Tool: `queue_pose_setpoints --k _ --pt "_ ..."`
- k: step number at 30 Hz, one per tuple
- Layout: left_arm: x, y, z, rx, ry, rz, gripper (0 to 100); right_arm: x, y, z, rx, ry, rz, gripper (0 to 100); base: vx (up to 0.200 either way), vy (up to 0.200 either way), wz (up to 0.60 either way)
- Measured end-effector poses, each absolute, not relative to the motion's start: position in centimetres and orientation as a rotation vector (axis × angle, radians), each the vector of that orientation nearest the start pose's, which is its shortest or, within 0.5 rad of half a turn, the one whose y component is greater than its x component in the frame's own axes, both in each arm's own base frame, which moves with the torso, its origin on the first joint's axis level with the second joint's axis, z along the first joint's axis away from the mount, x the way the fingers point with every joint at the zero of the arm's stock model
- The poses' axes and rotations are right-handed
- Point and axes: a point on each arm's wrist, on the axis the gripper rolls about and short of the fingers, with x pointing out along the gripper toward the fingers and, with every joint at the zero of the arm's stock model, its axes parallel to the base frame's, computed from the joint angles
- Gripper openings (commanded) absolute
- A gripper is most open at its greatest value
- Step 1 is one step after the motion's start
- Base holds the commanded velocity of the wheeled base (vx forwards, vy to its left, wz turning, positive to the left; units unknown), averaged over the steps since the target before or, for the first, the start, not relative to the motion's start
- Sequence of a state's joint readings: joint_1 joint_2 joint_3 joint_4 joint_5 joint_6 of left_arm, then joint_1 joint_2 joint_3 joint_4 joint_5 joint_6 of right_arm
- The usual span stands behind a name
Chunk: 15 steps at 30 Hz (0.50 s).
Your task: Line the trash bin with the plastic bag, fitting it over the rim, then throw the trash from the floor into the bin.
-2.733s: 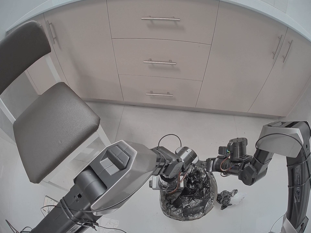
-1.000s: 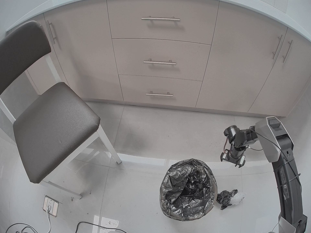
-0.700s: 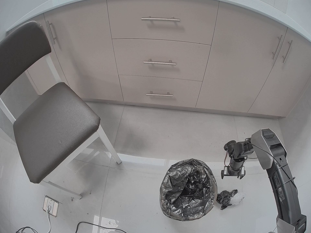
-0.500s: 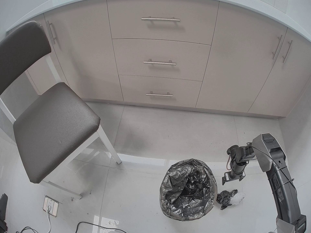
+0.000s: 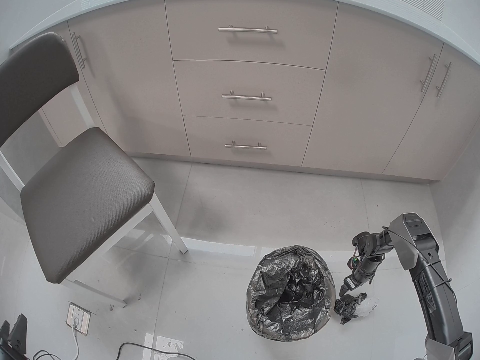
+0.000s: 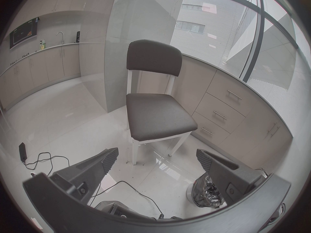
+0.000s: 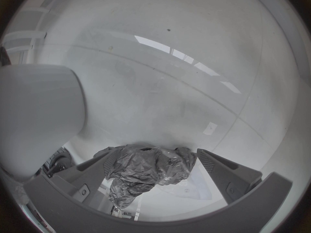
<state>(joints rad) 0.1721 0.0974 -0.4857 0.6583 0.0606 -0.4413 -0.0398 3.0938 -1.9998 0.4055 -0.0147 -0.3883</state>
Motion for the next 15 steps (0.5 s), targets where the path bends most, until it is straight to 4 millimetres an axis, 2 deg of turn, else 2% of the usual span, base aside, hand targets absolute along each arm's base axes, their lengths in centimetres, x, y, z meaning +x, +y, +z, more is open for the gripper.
queue_pose_setpoints --k 5,15 --pt "-6.6 -1.0 13.6 -0.452 0.215 0.288 100 44.5 -0.5 -21.0 -0.3 1.57 0.29 100 0.0 0.0 0.0" --pt "-6.5 -1.0 13.4 -0.451 0.223 0.289 100 44.1 0.5 -21.1 -0.329 1.603 0.339 100 0.0 0.0 0.0"
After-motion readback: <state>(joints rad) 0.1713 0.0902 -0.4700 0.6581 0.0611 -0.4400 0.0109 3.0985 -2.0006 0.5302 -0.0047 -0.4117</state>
